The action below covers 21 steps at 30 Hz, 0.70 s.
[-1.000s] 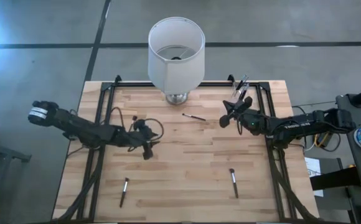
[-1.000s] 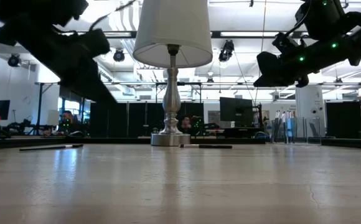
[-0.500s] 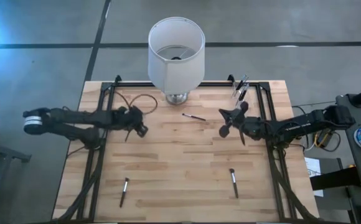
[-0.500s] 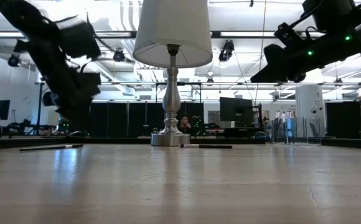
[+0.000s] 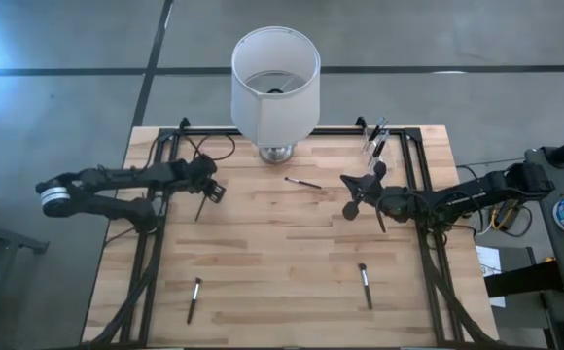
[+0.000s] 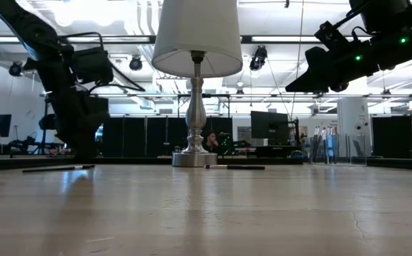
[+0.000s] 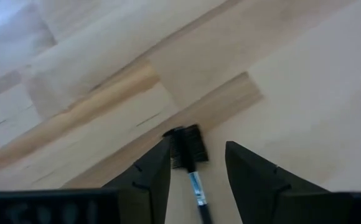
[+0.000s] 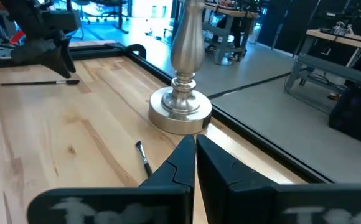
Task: Put items in baskets/containers
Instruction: Put the eye groomer brush into the transparent organizer
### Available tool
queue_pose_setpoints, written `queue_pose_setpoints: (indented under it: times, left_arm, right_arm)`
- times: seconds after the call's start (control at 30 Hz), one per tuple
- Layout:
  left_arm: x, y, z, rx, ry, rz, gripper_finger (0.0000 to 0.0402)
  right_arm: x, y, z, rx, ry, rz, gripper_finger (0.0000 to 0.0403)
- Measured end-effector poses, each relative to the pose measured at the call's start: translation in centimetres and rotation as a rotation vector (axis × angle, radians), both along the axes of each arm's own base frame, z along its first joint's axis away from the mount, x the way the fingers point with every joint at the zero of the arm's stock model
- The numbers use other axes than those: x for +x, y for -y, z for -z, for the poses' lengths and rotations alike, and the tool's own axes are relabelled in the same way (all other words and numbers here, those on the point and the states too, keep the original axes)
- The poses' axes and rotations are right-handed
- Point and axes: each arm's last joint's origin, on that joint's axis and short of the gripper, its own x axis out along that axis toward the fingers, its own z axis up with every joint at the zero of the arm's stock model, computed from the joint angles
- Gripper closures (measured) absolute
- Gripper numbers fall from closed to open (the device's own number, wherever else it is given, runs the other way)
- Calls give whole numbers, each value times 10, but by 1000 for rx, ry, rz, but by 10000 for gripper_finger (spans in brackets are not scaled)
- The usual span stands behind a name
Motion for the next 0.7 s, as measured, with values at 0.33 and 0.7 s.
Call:
queue_pose_setpoints:
  times: [0.33,0.7]
  left_arm:
    - [-6,4,22,25,38,41,257]
    - [-7,3,28,31,11,61,301]
  right_arm:
    - [0,0,0,2,5,1,394]
    - [0,0,0,0,4,0,394]
